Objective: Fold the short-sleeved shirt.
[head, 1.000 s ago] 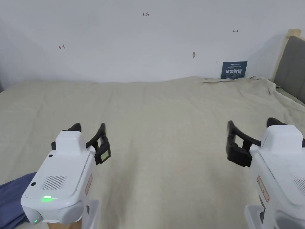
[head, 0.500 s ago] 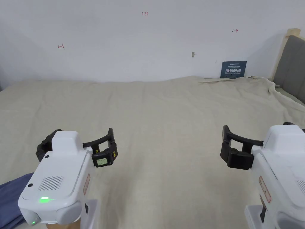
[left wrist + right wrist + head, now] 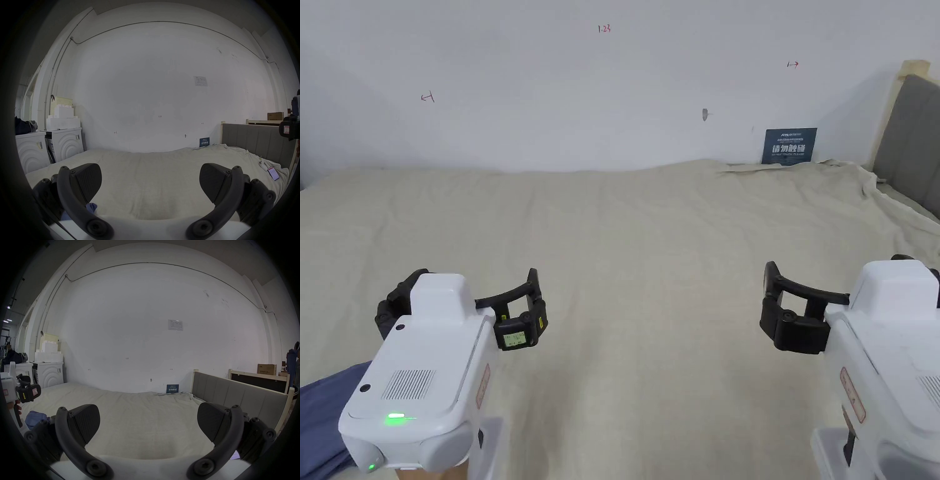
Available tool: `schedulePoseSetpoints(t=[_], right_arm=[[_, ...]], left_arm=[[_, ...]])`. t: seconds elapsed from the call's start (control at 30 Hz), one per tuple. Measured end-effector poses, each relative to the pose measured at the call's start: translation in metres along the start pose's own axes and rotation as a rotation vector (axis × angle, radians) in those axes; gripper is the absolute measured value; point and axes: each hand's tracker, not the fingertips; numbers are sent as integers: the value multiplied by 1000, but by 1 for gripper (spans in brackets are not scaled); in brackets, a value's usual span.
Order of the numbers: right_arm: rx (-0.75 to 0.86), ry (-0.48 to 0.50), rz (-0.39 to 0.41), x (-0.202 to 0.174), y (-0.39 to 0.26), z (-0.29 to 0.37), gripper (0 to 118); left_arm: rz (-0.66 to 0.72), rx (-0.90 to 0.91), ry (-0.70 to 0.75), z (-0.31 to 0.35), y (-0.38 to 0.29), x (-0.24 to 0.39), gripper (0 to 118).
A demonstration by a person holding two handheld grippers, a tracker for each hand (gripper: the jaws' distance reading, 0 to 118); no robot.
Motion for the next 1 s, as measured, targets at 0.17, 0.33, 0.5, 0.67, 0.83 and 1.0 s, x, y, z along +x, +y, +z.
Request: schedulePoseSetpoints(t=[0.17,0.33,0.5,0.67,0.83,1.0], right_arm=[[3,-1,-4,2,-1,-1,118],[4,-2,-4,-1,0,0,118],[5,-2,-3,0,0,-1,118],[8,-4,-2,1,-1,-1,118],[8,-3,2,0,0,0,118],[9,-3,-2,-2,3,2,118]], left_arm=[[-5,6,1,0,0,1,118],[-8,9,9,0,1,0,118],[-17,10,12,0,1,0,118],[-18,14,14,1,1,0,118],[-13,19,9,0,1,-1,118],[-23,18,11,1,1,-2,118]])
